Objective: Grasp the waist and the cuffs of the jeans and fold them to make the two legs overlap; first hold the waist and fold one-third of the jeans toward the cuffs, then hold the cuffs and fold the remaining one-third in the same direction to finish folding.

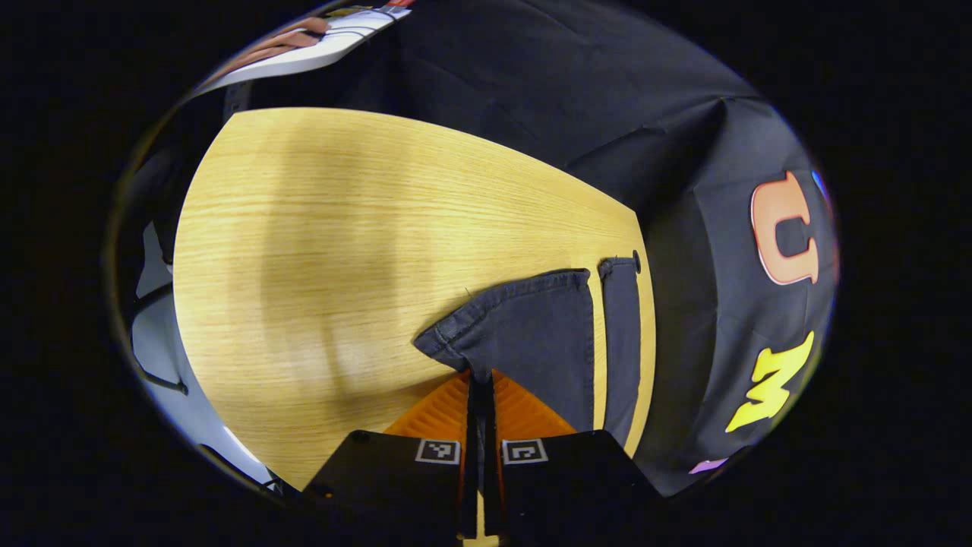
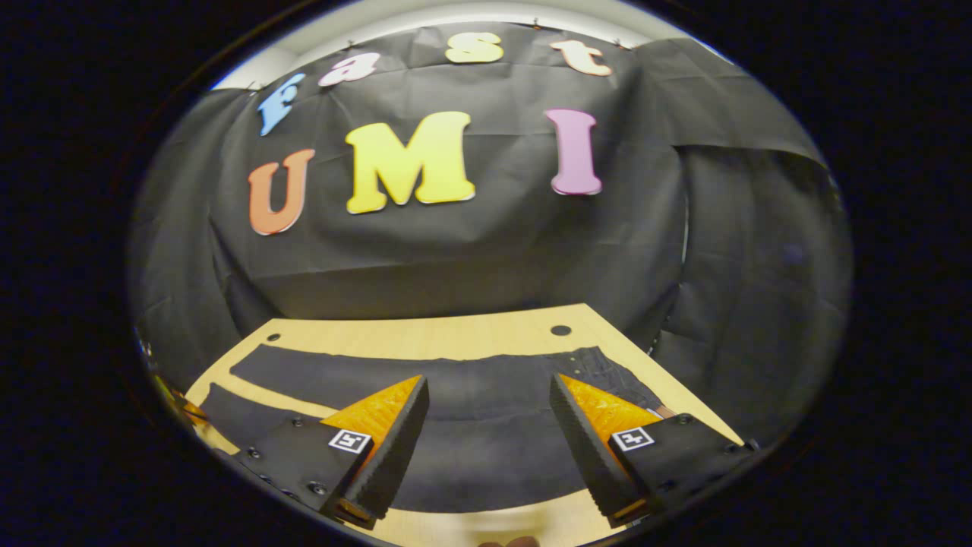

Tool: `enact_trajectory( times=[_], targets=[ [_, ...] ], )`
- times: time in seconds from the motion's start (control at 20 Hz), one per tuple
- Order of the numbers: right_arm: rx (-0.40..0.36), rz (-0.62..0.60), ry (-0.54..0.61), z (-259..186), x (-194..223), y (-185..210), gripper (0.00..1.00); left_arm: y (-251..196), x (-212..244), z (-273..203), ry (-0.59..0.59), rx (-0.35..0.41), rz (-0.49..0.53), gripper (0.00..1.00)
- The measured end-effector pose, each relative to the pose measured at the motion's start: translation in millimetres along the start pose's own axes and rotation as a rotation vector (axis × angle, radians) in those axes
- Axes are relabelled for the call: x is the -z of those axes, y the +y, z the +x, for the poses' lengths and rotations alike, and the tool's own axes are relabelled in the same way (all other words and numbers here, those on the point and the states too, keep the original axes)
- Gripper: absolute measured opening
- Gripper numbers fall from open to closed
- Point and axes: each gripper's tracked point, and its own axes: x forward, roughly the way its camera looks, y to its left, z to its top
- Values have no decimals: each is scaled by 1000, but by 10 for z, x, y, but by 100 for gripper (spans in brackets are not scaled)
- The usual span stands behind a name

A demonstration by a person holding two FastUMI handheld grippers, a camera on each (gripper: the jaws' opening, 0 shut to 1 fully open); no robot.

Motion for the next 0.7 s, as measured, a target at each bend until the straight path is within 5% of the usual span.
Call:
enact_trajectory(
  times=[0.25, 0.4, 0.7],
  targets=[
    [210, 350, 234, 242, 384, -1138, 94, 6, -14, 8, 0, 8, 7, 4],
    [348, 452, 341, 280, 748, -1747, 93, 1, -6, 6, 1, 23, -10, 4],
    [387, 655, 523, 413, 1293, -1821, 98, 1, -9, 9, 3, 29, -19, 4]
  ],
)
